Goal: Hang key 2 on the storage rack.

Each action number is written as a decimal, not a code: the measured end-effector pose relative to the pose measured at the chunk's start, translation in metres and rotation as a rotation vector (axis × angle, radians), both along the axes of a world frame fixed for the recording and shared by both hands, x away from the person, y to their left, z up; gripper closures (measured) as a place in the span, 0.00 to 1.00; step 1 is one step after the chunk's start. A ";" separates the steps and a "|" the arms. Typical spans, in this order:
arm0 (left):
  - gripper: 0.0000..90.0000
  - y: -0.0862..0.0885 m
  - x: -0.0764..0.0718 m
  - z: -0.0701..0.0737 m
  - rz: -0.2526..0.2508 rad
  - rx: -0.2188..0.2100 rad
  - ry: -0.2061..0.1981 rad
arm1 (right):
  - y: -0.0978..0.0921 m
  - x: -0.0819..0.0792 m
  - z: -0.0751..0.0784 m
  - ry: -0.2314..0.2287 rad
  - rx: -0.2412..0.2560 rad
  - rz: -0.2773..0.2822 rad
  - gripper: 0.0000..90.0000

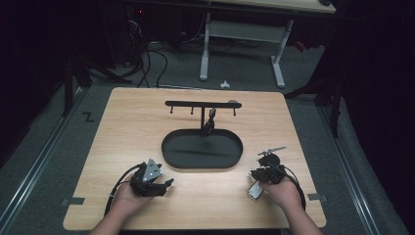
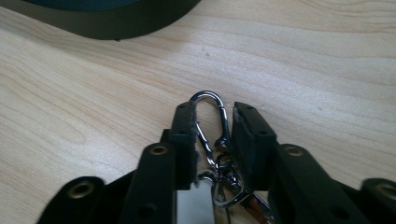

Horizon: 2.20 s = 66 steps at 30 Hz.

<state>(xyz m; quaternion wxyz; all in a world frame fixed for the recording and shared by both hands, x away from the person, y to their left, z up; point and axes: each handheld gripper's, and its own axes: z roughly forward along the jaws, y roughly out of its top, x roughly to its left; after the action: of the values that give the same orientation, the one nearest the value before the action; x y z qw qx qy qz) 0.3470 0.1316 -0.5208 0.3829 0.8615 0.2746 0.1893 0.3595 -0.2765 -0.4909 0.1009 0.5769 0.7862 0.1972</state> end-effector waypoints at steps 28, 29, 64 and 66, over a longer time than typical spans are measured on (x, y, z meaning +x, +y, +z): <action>0.35 0.000 0.000 0.000 -0.001 -0.001 0.000 | 0.009 -0.011 -0.007 -0.045 -0.113 0.111 0.84; 0.35 0.000 0.000 0.000 -0.001 -0.001 0.000 | 0.012 -0.012 -0.007 -0.059 -0.142 0.124 0.84; 0.35 -0.001 0.000 -0.001 -0.012 0.004 0.007 | 0.010 -0.001 -0.002 0.019 -0.074 0.160 0.94; 0.35 -0.001 0.000 -0.001 -0.011 0.002 0.006 | 0.009 -0.002 0.000 0.019 -0.068 0.161 0.94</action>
<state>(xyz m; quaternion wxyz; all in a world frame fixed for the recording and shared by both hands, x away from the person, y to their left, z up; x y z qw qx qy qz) 0.3472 0.1306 -0.5213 0.3824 0.8638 0.2709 0.1851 0.3578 -0.2676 -0.4912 0.0967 0.5100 0.8371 0.1724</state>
